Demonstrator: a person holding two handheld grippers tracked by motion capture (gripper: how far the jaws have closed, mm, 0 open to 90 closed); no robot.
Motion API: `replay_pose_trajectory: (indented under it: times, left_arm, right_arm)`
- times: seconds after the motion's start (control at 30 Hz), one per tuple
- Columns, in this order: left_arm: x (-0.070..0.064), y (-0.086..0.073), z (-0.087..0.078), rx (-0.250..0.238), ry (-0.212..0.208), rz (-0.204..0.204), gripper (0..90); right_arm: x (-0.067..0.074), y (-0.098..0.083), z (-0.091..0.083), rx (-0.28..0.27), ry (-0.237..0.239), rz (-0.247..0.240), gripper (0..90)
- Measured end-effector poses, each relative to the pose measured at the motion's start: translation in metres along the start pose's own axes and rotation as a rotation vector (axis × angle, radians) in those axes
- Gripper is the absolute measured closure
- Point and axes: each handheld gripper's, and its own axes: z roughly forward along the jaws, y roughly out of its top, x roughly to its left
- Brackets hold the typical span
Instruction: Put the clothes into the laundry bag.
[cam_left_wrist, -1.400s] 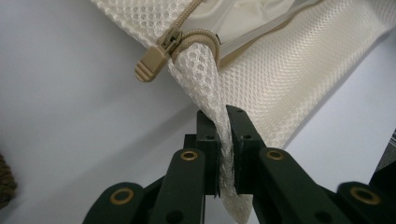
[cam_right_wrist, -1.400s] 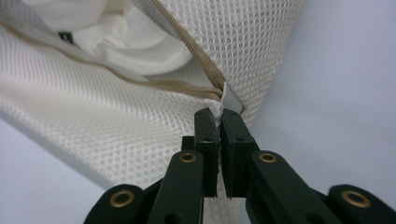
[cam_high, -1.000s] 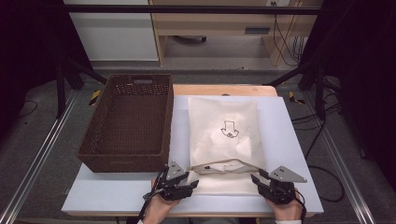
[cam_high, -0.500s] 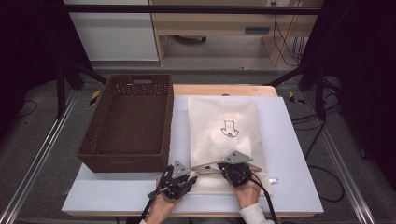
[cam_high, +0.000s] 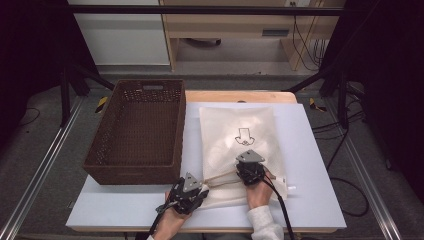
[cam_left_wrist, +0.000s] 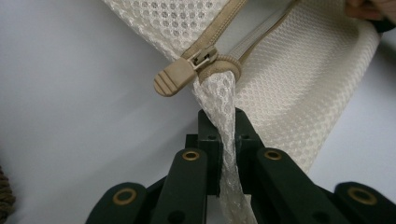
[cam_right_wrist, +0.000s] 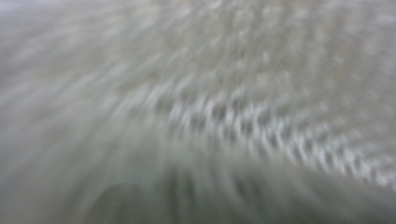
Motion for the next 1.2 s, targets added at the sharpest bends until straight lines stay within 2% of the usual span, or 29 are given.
replay_pose_trajectory:
  times: [0.1,0.2,0.27,0.3,0.37,0.4,0.47,0.57,0.63,0.73,0.8,0.87,0.93,1.0,1.03,1.07,1.13,1.2]
  left_arm:
    - [-0.001,0.0,0.0,-0.012,-0.003,-0.002,82.3]
    - [0.0,0.0,-0.002,-0.03,-0.015,-0.014,75.1]
    - [0.0,0.001,-0.004,-0.046,-0.017,-0.016,71.0]
    - [0.001,0.001,-0.005,-0.053,-0.02,-0.022,68.8]
    - [0.002,0.002,-0.007,-0.065,-0.026,-0.033,66.2]
    - [0.003,0.002,-0.007,-0.068,-0.026,-0.037,65.2]
    - [0.005,0.003,-0.006,-0.068,-0.023,-0.041,65.1]
    - [0.005,0.003,-0.004,-0.057,-0.023,-0.043,70.6]
    - [0.005,0.002,-0.002,-0.049,-0.015,-0.039,76.3]
    - [0.006,0.001,-0.002,-0.043,-0.01,-0.043,81.9]
    - [0.006,0.001,-0.003,-0.048,-0.004,-0.041,83.0]
    - [0.006,0.0,-0.007,-0.055,0.004,-0.036,83.4]
    - [0.007,-0.001,-0.01,-0.06,0.006,-0.036,83.3]
    - [0.008,-0.003,-0.01,-0.062,0.007,-0.034,82.8]
    - [0.008,-0.004,-0.009,-0.064,0.012,-0.034,81.9]
    - [0.007,-0.004,-0.008,-0.066,0.018,-0.028,79.5]
    - [0.006,-0.004,-0.01,-0.075,0.028,-0.002,70.8]
    - [0.006,-0.002,-0.015,-0.091,0.039,0.01,60.1]
  right_arm:
    - [-0.008,-0.01,-0.028,-0.055,0.062,0.027,76.6]
    - [-0.021,-0.018,-0.06,-0.082,0.057,0.028,70.7]
    - [-0.033,-0.026,-0.079,-0.1,0.021,0.044,66.5]
    - [-0.039,-0.03,-0.087,-0.105,-0.008,0.037,62.5]
    - [-0.052,-0.04,-0.096,-0.076,-0.06,0.055,49.0]
    - [-0.058,-0.045,-0.097,-0.054,-0.089,0.059,45.8]
    - [-0.069,-0.056,-0.094,-0.016,-0.11,0.08,44.1]
    - [-0.082,-0.069,-0.083,0.005,-0.067,0.151,42.8]
    - [-0.084,-0.073,-0.076,0.055,-0.048,0.168,47.4]
    - [-0.085,-0.074,-0.075,0.057,-0.028,0.183,57.5]
    - [-0.083,-0.074,-0.077,0.058,-0.021,0.177,65.7]
    - [-0.079,-0.074,-0.081,0.065,-0.019,0.154,69.2]
    - [-0.078,-0.076,-0.087,0.061,-0.007,0.155,69.9]
    - [-0.076,-0.081,-0.088,0.048,0.006,0.166,68.1]
    - [-0.076,-0.082,-0.087,0.043,0.006,0.152,66.1]
    - [-0.076,-0.082,-0.087,0.04,0.002,0.15,61.4]
    - [-0.077,-0.081,-0.088,0.024,-0.016,0.134,51.5]
    - [-0.08,-0.079,-0.092,-0.016,-0.005,0.144,41.0]
